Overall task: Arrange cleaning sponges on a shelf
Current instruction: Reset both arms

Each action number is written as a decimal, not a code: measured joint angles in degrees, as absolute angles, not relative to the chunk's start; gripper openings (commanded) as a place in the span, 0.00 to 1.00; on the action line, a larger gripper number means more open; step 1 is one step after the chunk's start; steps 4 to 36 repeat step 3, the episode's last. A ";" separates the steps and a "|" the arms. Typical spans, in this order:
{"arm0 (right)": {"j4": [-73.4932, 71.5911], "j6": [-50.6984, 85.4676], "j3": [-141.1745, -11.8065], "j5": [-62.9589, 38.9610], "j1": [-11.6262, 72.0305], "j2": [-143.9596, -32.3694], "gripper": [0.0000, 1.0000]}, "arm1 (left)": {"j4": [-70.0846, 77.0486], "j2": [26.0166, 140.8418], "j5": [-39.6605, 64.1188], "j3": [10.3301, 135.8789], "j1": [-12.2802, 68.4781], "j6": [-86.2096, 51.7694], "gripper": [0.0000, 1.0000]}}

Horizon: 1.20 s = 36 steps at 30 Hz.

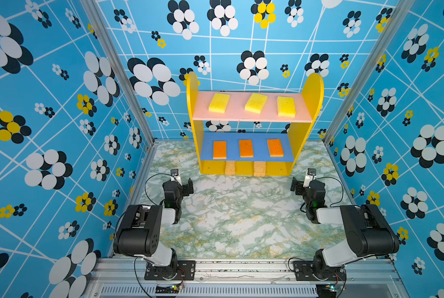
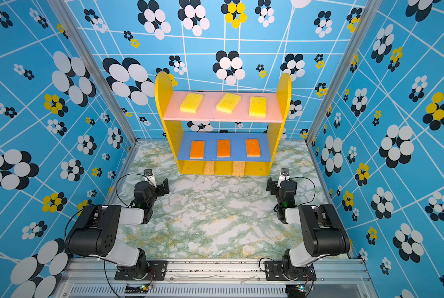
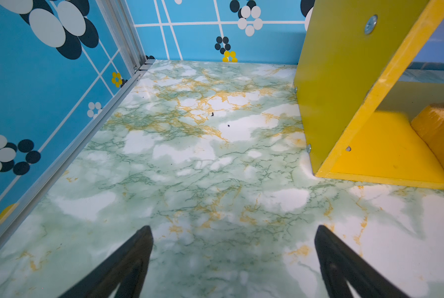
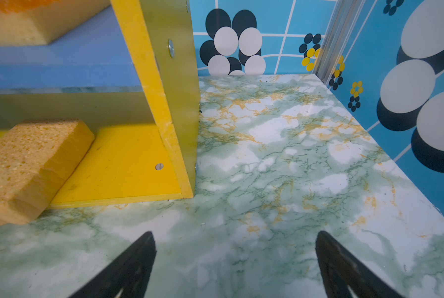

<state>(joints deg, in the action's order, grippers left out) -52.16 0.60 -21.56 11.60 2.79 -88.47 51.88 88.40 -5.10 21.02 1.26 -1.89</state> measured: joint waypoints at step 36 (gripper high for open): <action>-52.16 0.60 -21.56 11.60 2.79 -88.47 0.99 | 51.88 88.40 -5.10 21.02 1.26 -1.89 0.99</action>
